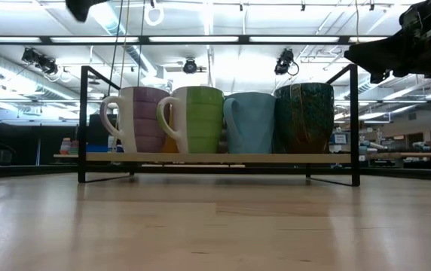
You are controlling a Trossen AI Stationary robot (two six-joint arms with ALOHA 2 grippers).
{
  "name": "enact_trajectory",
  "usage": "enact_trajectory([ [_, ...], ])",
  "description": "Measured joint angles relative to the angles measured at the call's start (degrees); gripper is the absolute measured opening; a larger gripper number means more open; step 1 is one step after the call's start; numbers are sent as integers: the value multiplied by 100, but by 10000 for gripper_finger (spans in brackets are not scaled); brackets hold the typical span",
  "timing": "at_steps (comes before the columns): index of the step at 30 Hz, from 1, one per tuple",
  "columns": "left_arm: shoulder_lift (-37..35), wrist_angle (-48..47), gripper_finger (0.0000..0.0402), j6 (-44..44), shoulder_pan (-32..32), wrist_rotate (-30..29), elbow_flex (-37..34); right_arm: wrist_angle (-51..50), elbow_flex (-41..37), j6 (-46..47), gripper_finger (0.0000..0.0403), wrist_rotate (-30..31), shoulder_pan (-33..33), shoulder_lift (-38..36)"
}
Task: Place coffee mugs
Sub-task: Return to Home Position
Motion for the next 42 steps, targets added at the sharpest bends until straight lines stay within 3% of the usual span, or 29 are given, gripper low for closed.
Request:
enact_trajectory([
  [8,-1183,448,259,-108,0,0,-1230,0,0,0,113,0,2,0],
  [25,-2745,422,259,-209,0,0,-2515,0,0,-1,113,2,2,0],
  [42,-2933,776,259,-181,-2,0,-3181,0,0,0,113,4,2,0],
])
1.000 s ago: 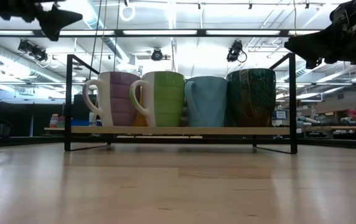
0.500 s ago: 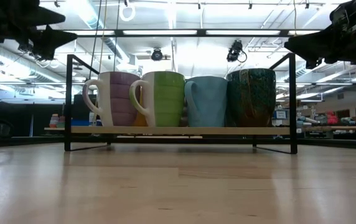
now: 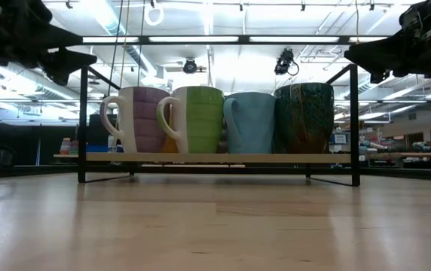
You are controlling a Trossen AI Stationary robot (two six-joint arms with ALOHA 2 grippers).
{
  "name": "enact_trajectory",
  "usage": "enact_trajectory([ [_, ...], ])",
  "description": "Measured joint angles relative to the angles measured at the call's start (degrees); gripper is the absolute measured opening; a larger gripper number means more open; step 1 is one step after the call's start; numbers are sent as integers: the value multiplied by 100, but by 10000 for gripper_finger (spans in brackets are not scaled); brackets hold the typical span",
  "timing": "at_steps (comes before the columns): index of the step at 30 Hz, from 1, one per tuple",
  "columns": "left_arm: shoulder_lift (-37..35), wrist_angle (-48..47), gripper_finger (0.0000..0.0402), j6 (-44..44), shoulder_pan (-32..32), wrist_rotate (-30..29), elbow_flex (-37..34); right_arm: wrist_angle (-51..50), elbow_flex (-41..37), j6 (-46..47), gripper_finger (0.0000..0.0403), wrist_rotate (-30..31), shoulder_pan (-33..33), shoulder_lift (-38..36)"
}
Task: Place coffee mugs
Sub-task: Return to Home Position
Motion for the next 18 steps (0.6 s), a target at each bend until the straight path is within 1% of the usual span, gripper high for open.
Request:
enact_trajectory([
  [4,1,43,259,-27,0,0,-126,-1,0,0,113,1,0,0],
  [12,-1,737,259,36,2,7,-608,-2,0,0,113,-1,0,0],
  [14,12,973,259,139,2,91,-701,0,0,0,113,1,0,0],
  [18,1,1021,259,355,18,123,-725,-2,0,-1,113,1,0,0],
])
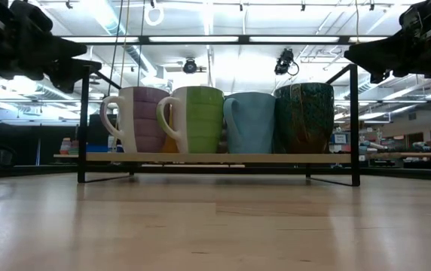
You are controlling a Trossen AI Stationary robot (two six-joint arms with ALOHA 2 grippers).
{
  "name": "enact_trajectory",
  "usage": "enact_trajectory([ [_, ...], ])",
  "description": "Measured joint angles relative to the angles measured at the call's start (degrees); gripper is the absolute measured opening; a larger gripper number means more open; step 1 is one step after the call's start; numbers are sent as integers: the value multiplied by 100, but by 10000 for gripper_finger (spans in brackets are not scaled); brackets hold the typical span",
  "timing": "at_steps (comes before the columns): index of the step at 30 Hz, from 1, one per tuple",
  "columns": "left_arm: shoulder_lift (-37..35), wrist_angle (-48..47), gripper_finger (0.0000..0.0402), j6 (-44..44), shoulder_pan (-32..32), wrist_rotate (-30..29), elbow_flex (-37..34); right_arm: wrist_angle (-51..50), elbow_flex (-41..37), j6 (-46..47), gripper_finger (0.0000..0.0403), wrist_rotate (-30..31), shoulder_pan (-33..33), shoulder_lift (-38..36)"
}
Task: Place coffee mugs
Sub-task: Return to Home Position
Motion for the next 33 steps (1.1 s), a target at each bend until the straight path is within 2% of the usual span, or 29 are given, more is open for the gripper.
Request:
enact_trajectory([
  [33,11,148,259,71,-3,-41,-20,2,0,1,113,0,0,-2],
])
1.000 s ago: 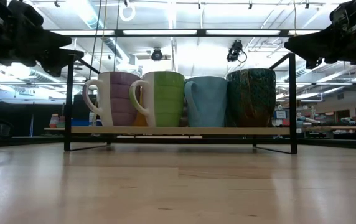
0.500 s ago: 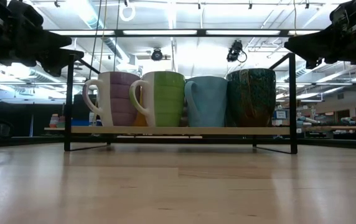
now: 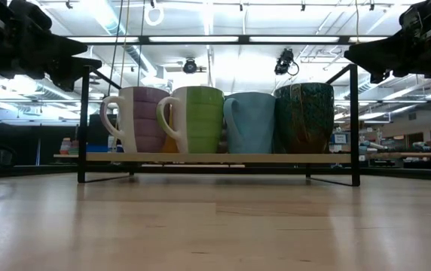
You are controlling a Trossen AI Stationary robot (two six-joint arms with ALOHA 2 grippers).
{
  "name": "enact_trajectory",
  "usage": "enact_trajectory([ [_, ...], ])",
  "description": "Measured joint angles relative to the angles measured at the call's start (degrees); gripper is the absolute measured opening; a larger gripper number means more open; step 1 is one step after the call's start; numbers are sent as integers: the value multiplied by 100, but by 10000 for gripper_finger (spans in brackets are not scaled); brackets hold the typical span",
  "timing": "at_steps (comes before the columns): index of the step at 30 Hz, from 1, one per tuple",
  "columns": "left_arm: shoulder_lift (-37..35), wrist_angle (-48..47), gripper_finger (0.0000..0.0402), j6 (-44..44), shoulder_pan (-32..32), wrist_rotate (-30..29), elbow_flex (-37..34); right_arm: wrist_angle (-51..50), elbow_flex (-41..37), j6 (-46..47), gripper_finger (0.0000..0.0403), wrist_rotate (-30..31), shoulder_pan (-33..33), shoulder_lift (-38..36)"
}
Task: Place coffee mugs
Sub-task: Return to Home Position
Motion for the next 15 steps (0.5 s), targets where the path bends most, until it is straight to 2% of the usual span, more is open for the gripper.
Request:
enact_trajectory([
  [15,0,42,259,0,0,18,0,0,0,-1,113,0,0,2],
])
